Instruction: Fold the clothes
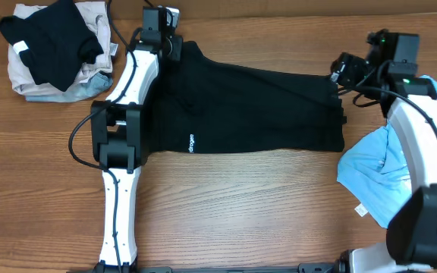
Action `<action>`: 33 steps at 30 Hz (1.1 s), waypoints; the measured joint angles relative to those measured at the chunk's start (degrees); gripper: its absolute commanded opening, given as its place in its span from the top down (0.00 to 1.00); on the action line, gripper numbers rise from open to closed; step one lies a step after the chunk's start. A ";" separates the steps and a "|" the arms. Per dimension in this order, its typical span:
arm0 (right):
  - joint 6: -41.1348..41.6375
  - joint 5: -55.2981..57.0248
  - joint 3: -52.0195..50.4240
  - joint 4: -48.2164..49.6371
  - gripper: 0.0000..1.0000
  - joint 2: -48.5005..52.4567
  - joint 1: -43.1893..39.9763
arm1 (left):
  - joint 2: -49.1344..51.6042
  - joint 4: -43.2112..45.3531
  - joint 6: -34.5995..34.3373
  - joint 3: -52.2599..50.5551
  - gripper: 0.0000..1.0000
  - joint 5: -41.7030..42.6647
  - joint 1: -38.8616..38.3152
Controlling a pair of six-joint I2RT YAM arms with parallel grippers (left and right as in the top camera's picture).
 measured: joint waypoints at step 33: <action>-0.42 5.07 0.00 15.13 0.87 21.90 0.68 | -13.81 -16.41 -1.95 0.24 0.96 0.37 -1.14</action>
